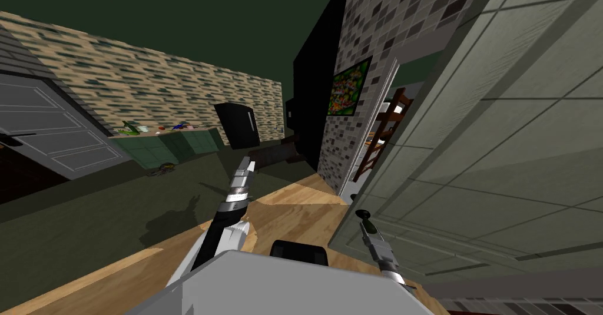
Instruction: Pull the door open
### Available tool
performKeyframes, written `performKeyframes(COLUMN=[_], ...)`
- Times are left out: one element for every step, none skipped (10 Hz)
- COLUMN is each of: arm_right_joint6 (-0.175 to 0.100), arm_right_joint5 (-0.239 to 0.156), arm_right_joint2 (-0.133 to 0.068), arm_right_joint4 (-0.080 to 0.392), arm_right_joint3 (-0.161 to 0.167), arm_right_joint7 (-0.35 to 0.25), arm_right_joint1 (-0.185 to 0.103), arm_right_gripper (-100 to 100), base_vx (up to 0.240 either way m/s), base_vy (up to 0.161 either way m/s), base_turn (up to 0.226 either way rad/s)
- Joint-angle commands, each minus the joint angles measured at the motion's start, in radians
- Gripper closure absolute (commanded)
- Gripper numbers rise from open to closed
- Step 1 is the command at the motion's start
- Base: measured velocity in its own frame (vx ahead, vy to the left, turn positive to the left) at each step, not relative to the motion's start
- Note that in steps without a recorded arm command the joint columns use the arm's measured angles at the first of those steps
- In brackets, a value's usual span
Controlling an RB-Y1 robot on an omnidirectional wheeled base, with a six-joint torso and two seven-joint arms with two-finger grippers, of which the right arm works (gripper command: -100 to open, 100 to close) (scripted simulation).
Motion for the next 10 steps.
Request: performKeyframes(arm_right_joint6=[-0.014, -0.023, -0.034, -0.045, -0.057, -0.068, -0.079, -0.087, -0.094, -0.085], arm_right_joint5=[0.007, 0.011, 0.016, 0.021, 0.027, 0.032, 0.037, 0.041, 0.044, 0.043], arm_right_joint2=[-0.008, -0.013, -0.019, -0.025, -0.032, -0.038, -0.044, -0.049, -0.053, -0.049], arm_right_joint4=[0.003, 0.005, 0.008, 0.011, 0.013, 0.016, 0.018, 0.020, 0.022, 0.024], arm_right_joint3=[0.009, 0.015, 0.022, 0.029, 0.037, 0.044, 0.051, 0.057, 0.061, 0.060], arm_right_joint7=[-0.009, -0.015, -0.023, -0.030, -0.038, -0.046, -0.052, -0.058, -0.063, -0.059], arm_right_joint1=[0.004, 0.007, 0.010, 0.014, 0.018, 0.021, 0.024, 0.027, 0.029, 0.025], arm_right_gripper=[100, 100, 100, 100, 100, 100, 100, 100, 100, 100], base_vx=[-0.113, -0.201, -0.241, -0.201, -0.184, -0.201, -0.197, -0.194, -0.186, -0.079], base_vy=[-0.029, -0.066, -0.038, -0.039, -0.053, -0.060, -0.055, -0.045, -0.033, -0.011], base_turn=[0.093, 0.144, 0.148, 0.116, 0.104, 0.110, 0.098, 0.093, 0.071, 0.017])
